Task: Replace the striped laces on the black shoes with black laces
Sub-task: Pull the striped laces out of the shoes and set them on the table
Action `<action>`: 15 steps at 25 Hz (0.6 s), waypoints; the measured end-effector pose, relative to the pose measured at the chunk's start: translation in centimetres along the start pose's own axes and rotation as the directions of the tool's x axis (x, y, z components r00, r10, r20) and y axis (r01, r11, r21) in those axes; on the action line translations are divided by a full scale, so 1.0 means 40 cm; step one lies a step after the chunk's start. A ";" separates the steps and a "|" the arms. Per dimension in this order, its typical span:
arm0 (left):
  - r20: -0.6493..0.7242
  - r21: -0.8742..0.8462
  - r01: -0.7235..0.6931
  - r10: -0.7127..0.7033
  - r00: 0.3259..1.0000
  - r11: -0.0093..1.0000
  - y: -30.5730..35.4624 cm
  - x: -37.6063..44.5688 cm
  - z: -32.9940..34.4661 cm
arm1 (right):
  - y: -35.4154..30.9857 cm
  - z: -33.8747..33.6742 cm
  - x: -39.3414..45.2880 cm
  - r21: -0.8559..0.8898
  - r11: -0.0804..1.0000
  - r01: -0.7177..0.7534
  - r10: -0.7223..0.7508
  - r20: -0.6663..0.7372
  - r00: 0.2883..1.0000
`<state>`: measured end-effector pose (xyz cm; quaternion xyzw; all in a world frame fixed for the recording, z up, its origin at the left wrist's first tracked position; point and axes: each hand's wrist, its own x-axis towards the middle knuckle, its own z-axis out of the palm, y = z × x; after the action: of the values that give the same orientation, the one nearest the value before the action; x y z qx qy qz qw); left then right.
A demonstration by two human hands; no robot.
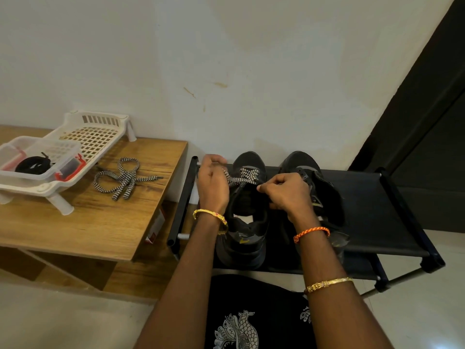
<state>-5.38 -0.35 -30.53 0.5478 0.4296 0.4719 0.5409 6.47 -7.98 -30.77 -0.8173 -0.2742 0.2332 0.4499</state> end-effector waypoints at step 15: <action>0.373 0.742 -0.404 0.172 0.912 0.535 -0.031 -0.016 0.031 | -0.012 -0.004 -0.015 -0.119 0.992 0.045 -0.043 0.020 0.999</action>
<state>-4.21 -1.15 -31.77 0.8516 0.4255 0.2340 0.1973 6.01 -8.28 -30.19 -0.8344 -0.3094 0.2137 0.4029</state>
